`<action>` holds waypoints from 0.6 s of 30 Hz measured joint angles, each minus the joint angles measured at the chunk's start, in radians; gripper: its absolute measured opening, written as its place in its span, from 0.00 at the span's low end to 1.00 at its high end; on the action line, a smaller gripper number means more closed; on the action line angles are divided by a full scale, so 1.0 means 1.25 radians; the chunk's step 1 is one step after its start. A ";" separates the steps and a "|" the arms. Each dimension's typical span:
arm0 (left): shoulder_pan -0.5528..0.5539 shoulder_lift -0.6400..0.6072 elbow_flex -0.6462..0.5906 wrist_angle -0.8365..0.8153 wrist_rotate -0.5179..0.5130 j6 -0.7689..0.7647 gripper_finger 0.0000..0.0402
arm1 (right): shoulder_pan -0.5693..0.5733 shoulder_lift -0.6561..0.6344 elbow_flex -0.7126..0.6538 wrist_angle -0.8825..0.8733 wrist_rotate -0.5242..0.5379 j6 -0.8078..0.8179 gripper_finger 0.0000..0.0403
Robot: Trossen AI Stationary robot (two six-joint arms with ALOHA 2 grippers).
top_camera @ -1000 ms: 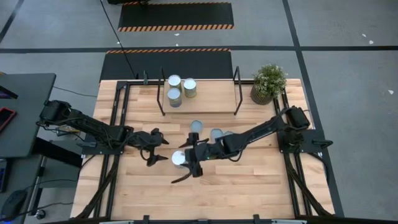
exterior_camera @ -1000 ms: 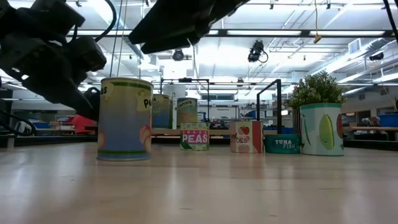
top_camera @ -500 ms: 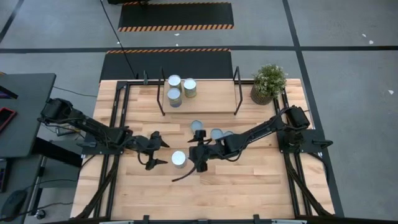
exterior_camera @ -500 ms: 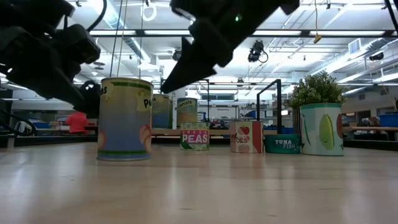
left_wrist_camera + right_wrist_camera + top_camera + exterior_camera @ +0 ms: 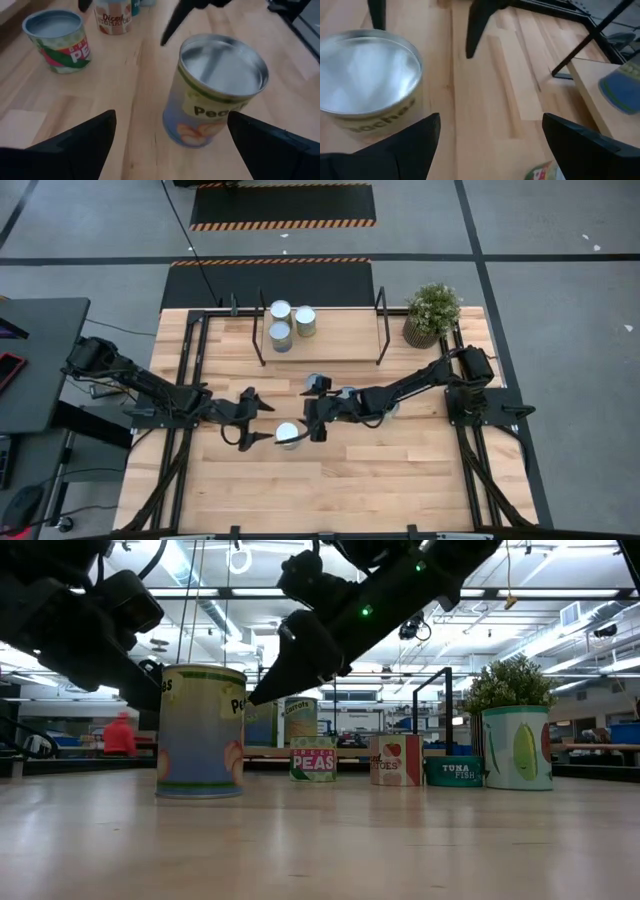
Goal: Pick and place cans onto a shelf
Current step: Put the canned peaches on the shelf
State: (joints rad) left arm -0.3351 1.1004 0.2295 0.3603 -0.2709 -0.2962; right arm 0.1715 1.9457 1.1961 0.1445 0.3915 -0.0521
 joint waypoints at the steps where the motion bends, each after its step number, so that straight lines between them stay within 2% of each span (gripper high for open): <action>1: 0.000 0.000 0.000 0.008 -0.005 0.001 0.97 | 0.000 0.000 -0.001 0.012 -0.011 0.000 0.89; 4: 0.001 0.000 0.000 0.027 -0.028 0.015 0.97 | 0.003 0.000 -0.005 0.016 -0.030 0.014 0.89; 10: 0.001 0.000 0.000 0.026 -0.079 0.024 0.97 | 0.027 0.001 -0.006 0.013 -0.016 0.034 0.89; 14: 0.002 0.000 0.000 0.026 -0.142 0.033 0.97 | 0.050 0.001 -0.006 0.010 -0.016 0.074 0.89; 18: 0.002 0.000 0.000 0.022 -0.184 0.062 0.97 | 0.076 0.001 -0.006 -0.006 0.024 0.100 0.89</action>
State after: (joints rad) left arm -0.3331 1.1004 0.2295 0.3881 -0.5006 -0.2183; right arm 0.2663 1.9465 1.1885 0.1374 0.4213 0.0733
